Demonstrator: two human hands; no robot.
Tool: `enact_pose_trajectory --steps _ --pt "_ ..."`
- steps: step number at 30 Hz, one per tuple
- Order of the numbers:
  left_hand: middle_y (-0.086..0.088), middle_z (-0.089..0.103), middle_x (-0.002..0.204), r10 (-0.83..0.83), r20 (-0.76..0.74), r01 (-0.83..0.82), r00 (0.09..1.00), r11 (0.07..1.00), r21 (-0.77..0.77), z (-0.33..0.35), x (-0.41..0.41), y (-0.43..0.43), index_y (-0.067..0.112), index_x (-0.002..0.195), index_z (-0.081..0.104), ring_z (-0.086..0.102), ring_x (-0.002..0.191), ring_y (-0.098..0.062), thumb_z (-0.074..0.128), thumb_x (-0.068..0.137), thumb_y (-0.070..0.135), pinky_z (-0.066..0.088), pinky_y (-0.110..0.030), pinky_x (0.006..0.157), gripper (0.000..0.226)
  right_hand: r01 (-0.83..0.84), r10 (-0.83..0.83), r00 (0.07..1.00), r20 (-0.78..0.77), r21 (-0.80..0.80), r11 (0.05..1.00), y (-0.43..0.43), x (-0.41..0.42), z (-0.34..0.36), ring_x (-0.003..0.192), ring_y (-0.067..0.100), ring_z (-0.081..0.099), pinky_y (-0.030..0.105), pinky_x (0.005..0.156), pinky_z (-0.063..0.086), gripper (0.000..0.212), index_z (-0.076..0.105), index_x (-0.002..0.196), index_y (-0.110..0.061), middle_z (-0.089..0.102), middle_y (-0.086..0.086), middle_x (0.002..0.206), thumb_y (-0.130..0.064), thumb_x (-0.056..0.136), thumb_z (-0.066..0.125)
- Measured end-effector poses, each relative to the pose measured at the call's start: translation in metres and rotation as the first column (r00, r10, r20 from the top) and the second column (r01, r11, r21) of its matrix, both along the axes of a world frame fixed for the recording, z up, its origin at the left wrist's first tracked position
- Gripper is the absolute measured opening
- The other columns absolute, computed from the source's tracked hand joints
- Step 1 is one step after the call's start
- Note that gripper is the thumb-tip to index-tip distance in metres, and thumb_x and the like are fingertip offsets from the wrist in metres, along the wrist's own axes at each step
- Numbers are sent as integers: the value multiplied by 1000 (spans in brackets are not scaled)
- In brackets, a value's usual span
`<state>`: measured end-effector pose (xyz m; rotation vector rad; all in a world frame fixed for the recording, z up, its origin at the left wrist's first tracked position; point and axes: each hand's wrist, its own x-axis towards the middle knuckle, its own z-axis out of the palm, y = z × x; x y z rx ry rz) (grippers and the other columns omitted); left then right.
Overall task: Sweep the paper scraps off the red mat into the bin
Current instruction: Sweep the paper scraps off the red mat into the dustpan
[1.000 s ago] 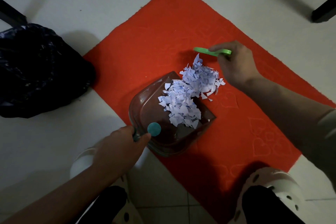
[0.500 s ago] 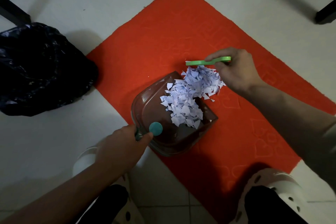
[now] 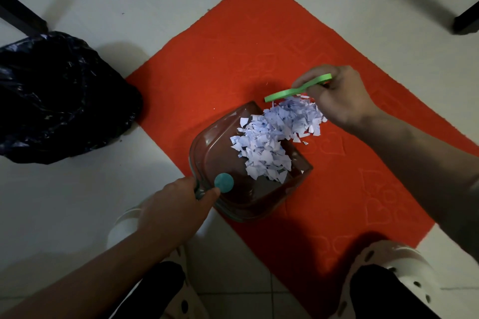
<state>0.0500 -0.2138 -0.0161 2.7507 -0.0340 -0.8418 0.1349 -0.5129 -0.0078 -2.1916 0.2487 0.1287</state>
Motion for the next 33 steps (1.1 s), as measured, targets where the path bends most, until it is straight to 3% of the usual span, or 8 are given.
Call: enact_pose_trajectory --steps 5,9,11,15,21,26,30,33 --pt "2 61 72 7 -14 -7 1000 1000 -4 -1 -1 2 24 71 48 60 67 -17 49 90 60 50 -31 66 41 -53 55 998 12 -106 993 10 4 -16 59 5 49 10 48 35 31 75 97 -21 63 2 102 -1 91 52" --pt "3 61 73 13 -14 -13 1000 1000 -3 -1 0 1 25 70 48 60 68 -15 49 91 60 50 -31 66 40 -178 171 983 -59 -123 976 12 -4 -13 72 10 56 12 56 37 31 76 93 -22 63 -2 96 0 90 55" --pt "3 61 73 17 -23 -18 1000 1000 -7 0 0 0 25 68 45 58 67 -16 50 91 59 46 -30 63 41 -159 156 987 -49 -72 985 10 -10 -7 62 4 52 15 53 37 30 76 90 -22 63 -8 89 -1 90 55" --pt "4 55 68 19 -31 -19 999 1000 -2 1 1 0 25 68 45 54 63 -15 51 91 58 42 -29 59 41 79 -79 995 68 4 997 0 -25 1 48 4 46 18 45 35 29 74 94 -23 63 -7 81 -4 89 52" --pt "5 48 64 7 -21 -8 1000 1000 -12 5 0 -3 25 67 42 45 56 -8 51 93 54 31 -25 52 40 349 -303 933 197 -277 895 -25 -39 -7 76 27 62 43 67 52 33 69 106 -21 70 8 97 -27 85 45" --pt "4 53 66 12 -22 -12 1000 1000 -19 3 -1 -4 25 67 45 50 59 -10 51 92 54 35 -27 54 39 293 -256 955 147 -373 880 -31 -44 -18 86 35 60 46 71 50 30 64 109 -9 64 17 103 -27 94 45" --pt "5 54 67 12 -21 -12 1000 1000 -10 2 -1 -4 26 67 43 50 59 -9 50 92 55 35 -27 56 39 183 -155 981 119 -276 944 -11 -51 -13 69 27 58 34 60 42 63 65 99 -7 62 9 82 -57 78 30" --pt "4 56 68 10 -28 -11 1000 1000 -15 3 -1 -5 26 66 42 50 59 -9 50 93 54 34 -26 54 39 187 -156 976 154 -214 959 -6 -51 -9 63 26 60 36 57 47 46 63 97 -9 62 6 74 -43 83 35"
